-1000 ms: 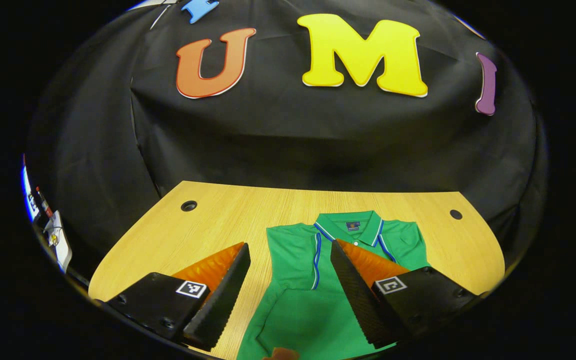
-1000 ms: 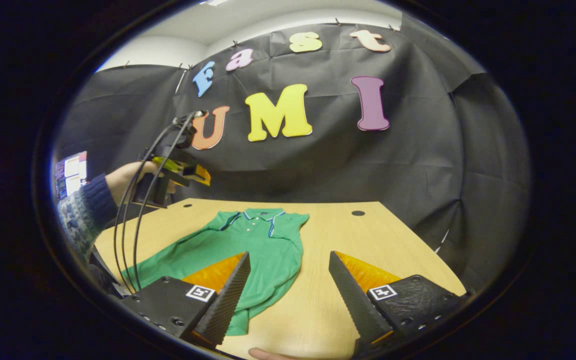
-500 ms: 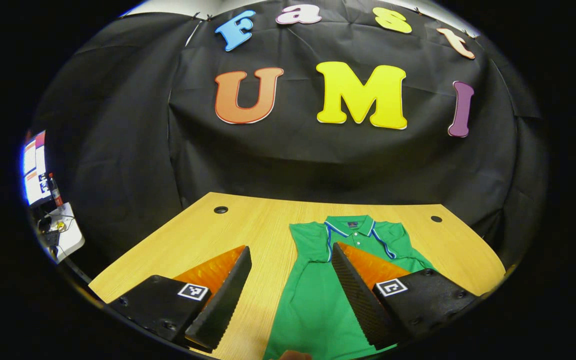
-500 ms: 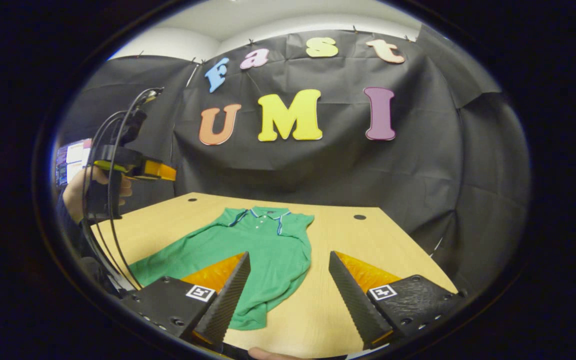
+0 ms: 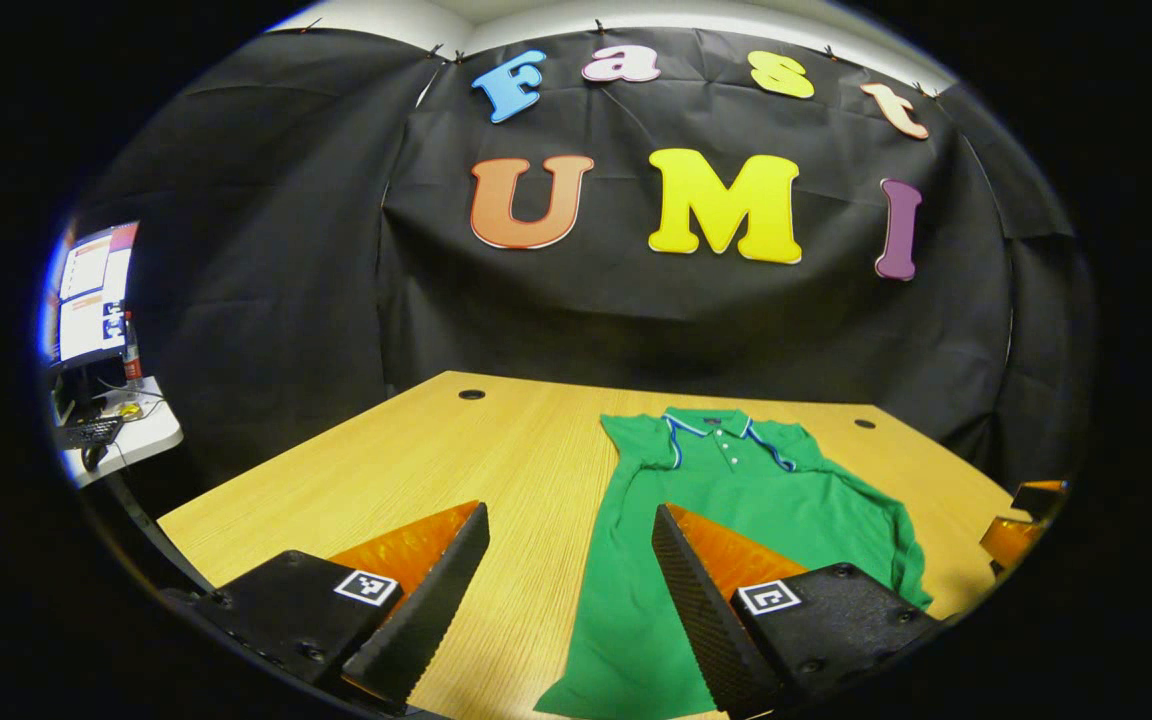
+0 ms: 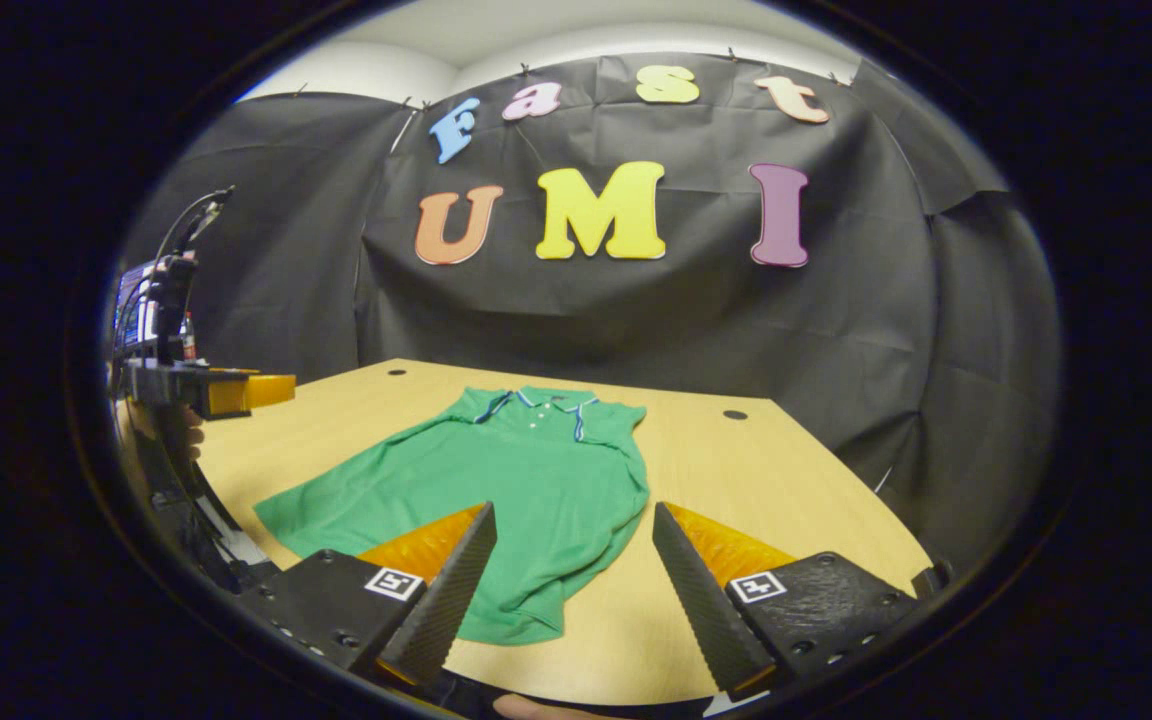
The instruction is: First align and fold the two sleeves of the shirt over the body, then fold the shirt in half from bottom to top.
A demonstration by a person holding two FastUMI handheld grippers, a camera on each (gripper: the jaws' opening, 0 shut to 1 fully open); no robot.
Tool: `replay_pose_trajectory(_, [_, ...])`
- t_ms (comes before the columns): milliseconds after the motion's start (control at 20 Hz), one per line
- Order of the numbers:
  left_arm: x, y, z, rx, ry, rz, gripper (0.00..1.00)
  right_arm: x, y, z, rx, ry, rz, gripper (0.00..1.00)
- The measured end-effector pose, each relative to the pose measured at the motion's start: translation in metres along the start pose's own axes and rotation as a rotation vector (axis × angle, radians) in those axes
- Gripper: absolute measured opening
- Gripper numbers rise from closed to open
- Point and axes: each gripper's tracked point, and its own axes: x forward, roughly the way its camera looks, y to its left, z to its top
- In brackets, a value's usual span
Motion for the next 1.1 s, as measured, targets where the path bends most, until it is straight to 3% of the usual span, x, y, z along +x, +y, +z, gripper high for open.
replay_pose_trajectory(150, [-0.008, -0.013, -0.039, 0.068, 0.050, -0.018, 1.00, 0.009, 0.001, -0.025, 0.025, 0.053, 0.000, 0.96])
replay_pose_trajectory(450, [-0.011, -0.003, -0.102, 0.049, 0.176, -0.006, 1.00, 0.014, 0.001, -0.085, 0.070, 0.199, 0.007, 0.96])
replay_pose_trajectory(750, [-0.010, 0.004, -0.110, 0.016, 0.176, -0.007, 1.00, 0.013, 0.014, -0.090, 0.103, 0.215, 0.048, 0.95])
replay_pose_trajectory(950, [-0.007, 0.000, -0.110, 0.018, 0.149, -0.011, 1.00, 0.029, 0.027, -0.086, 0.038, 0.191, 0.033, 0.96])
replay_pose_trajectory(1050, [-0.007, -0.001, -0.110, 0.011, 0.141, -0.010, 1.00, 0.038, 0.028, -0.090, 0.038, 0.218, 0.014, 0.94])
replay_pose_trajectory(1100, [-0.008, -0.005, -0.110, 0.012, 0.152, -0.013, 1.00, 0.041, 0.034, -0.089, 0.056, 0.228, 0.023, 0.85])
